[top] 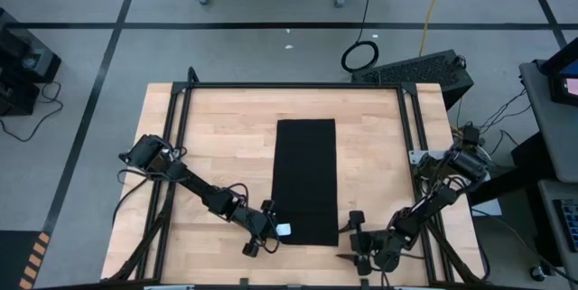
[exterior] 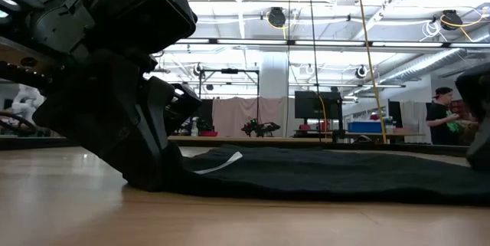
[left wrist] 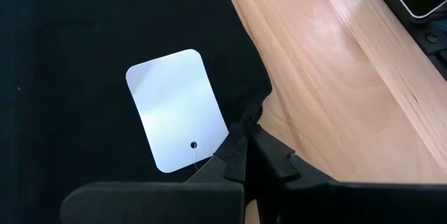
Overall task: Roll towel
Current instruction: Roll the black microfiber towel
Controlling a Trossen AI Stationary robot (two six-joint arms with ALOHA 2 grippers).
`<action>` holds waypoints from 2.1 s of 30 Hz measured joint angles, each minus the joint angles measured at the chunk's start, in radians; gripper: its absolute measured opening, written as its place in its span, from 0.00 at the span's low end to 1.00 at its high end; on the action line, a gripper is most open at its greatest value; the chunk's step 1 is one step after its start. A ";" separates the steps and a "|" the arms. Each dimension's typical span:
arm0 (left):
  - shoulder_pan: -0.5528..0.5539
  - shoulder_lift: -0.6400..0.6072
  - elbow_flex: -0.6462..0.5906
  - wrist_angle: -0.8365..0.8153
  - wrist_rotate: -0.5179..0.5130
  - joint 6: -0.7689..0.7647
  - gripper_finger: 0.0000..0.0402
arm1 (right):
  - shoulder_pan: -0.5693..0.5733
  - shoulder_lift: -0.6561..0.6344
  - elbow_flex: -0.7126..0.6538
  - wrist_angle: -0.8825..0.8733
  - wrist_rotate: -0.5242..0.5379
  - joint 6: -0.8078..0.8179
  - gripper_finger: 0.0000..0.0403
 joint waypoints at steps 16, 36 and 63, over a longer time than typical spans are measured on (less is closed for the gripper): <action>0.001 -0.001 0.000 0.027 -0.008 -0.019 0.02 | -0.027 0.000 0.001 -0.052 -0.079 0.139 0.22; 0.025 -0.082 0.002 -0.010 0.080 -0.194 0.02 | -0.065 -0.089 -0.001 -0.021 -0.260 0.278 0.02; 0.247 -0.087 0.002 0.230 0.323 -0.450 0.03 | 0.059 -0.180 0.001 -0.246 -0.090 0.079 0.75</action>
